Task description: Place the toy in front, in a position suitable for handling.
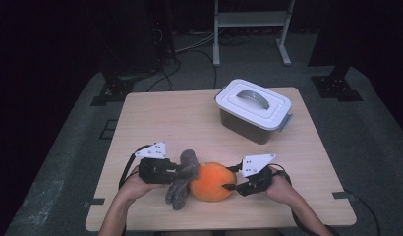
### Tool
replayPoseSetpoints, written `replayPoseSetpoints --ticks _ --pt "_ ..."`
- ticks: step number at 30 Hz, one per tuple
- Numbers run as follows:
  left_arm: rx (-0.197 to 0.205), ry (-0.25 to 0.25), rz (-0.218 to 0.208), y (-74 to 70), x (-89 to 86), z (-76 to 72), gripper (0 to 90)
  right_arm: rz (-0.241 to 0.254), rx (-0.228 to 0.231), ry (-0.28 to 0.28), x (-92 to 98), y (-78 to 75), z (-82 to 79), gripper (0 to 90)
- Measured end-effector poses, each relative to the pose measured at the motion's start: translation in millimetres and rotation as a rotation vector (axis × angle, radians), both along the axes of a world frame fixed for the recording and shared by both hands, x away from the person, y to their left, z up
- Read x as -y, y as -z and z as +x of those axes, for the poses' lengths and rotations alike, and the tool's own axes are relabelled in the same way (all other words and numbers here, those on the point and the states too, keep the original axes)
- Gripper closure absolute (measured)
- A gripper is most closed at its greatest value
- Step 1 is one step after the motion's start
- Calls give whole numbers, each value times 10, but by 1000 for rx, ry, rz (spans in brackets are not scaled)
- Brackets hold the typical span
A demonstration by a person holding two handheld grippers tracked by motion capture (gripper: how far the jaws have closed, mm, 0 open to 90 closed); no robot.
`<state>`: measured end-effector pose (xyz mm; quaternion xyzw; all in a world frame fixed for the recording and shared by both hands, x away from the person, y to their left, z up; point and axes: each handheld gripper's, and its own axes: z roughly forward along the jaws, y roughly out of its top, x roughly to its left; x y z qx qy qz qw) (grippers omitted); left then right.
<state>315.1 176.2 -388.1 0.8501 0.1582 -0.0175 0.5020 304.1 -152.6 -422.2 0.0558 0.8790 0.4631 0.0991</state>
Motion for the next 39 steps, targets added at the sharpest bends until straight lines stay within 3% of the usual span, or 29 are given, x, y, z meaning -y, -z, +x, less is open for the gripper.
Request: replayPoseSetpoints --ticks 5,8,12,21,23,26,31,33,35,39 --pt "-2 36 1 55 139 -28 749 -1 28 3 -61 -18 -26 488" --pt "17 67 -17 -13 241 -22 749 7 24 10 -87 -22 -47 488" --pt "39 106 -5 -96 395 -23 749 7 28 5 -159 -16 -57 491" --pt "27 68 43 -35 307 13 749 6 24 28 -23 -14 -20 502" --pt "15 77 46 -7 305 -2 749 20 0 28 -20 -8 -18 411" --pt "0 86 37 35 308 -15 747 30 -72 32 -25 -13 16 297" --pt "-15 97 31 66 300 -20 747 89 -164 41 29 -12 89 271" --pt "-13 98 34 48 318 -21 747 94 -180 39 18 34 111 274" --pt "-4 108 42 13 365 -25 747 95 -184 41 8 56 113 366" --pt "18 146 57 -79 529 -38 746 71 -101 34 -27 14 39 480"
